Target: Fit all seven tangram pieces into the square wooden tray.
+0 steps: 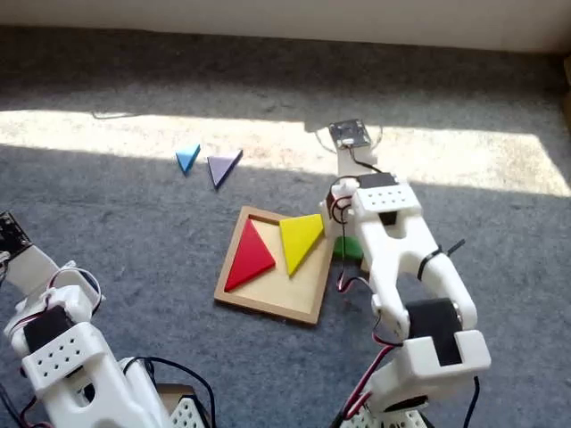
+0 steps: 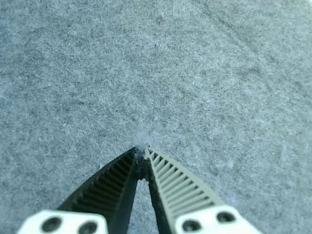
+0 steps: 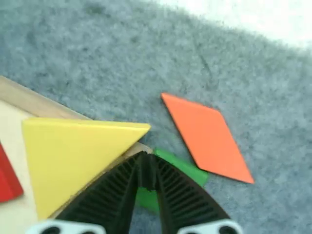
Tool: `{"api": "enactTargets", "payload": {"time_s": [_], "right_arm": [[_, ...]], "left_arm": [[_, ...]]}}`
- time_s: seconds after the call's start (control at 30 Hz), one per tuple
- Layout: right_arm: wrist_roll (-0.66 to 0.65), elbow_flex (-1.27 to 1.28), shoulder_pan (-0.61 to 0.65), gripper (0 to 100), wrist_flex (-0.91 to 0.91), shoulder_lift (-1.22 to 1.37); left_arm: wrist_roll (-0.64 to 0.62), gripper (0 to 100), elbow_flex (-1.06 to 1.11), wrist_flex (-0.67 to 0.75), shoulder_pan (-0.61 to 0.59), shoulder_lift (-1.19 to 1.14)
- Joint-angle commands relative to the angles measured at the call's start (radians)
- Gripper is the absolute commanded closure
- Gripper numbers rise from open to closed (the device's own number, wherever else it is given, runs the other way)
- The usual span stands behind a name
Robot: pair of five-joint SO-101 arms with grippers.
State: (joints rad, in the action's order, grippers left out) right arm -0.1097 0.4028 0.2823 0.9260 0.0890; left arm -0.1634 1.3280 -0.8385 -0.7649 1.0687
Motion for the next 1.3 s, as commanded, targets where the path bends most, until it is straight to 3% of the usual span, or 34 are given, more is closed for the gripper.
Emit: {"api": "enactTargets", "payload": {"time_s": [0.0,0.53,1.27], "right_arm": [[-0.011,-0.117,-0.012,99.3,-0.022,0.039],[-0.011,-0.364,0.058,99.3,-0.022,0.242],[-0.005,-0.372,0.278,99.3,-0.024,0.245]], "left_arm": [[0.005,100,-0.028,0.017,-0.008,0.013],[0.005,100,-0.028,0.017,-0.008,0.013],[0.005,100,-0.031,0.017,-0.015,0.013]]}}
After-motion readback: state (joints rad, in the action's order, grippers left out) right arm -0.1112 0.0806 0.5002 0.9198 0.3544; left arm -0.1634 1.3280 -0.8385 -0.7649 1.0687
